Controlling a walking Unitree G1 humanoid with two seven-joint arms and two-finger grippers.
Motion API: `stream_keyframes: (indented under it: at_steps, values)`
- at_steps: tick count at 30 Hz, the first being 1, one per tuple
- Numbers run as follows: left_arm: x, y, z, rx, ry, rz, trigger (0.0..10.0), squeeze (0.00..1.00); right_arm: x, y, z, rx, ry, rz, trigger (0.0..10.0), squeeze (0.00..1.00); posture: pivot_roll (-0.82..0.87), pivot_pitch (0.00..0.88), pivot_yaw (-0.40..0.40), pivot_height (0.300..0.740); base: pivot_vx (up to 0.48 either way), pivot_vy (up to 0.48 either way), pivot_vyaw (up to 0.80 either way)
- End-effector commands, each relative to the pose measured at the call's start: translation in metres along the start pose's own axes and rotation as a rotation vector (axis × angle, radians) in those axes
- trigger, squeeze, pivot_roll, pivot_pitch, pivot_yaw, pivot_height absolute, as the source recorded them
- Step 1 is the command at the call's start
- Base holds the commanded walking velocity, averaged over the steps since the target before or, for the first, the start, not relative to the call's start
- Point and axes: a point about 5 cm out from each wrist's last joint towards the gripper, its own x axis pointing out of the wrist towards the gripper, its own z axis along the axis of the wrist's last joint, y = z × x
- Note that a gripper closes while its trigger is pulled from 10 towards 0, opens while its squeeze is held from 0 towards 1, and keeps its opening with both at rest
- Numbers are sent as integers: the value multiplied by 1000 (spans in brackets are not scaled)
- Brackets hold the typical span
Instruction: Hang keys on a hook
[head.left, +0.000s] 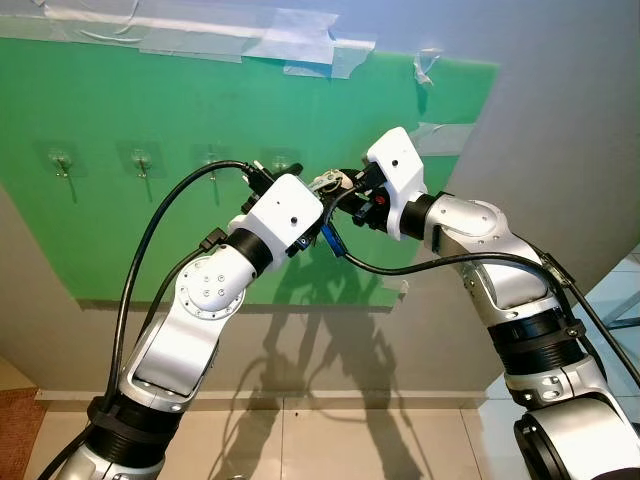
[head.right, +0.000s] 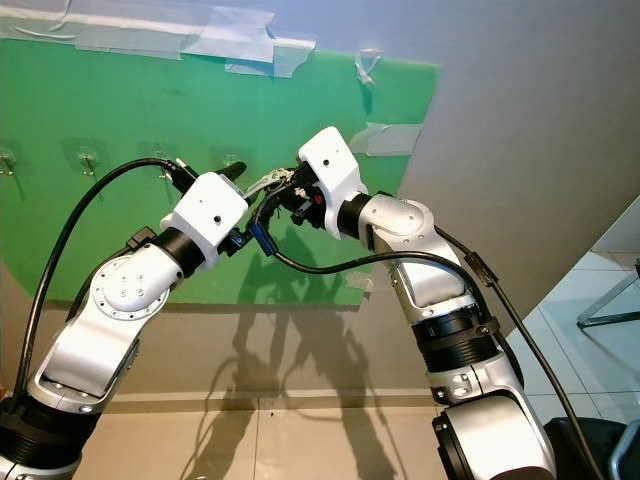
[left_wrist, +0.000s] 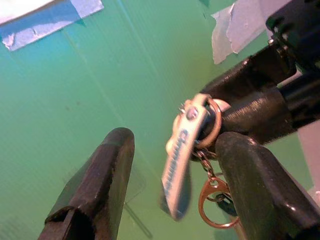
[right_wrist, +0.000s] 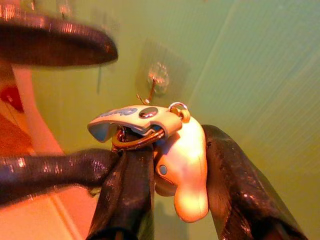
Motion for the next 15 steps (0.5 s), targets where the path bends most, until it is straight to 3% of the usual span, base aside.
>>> stream_keyframes:
  at_steps: [1,8,10,11,12,15]
  values:
    - [3,5,5,21,-27,22,10000,0,1,2,14,-91,-29,20,0,0,-72,0,-42,740,0,0,0]
    - [4,3,6,28,-38,15,10000,0,5,9,16,-323,4,53,0,0,-74,0,-40,740,0,0,0]
    - [5,3,6,28,-39,15,10000,0,6,9,16,-342,6,57,0,0,-74,0,-40,740,0,0,0]
    - [5,3,6,29,-40,14,10000,0,6,10,16,-511,28,62,0,0,-74,0,-37,740,0,0,0]
    - [5,3,6,29,-40,14,10000,0,6,10,16,-511,28,62,0,0,-74,0,-37,740,0,0,0]
    - [5,3,5,27,-38,12,10000,0,4,2,16,-1006,83,73,0,0,-77,0,-29,740,0,0,0]
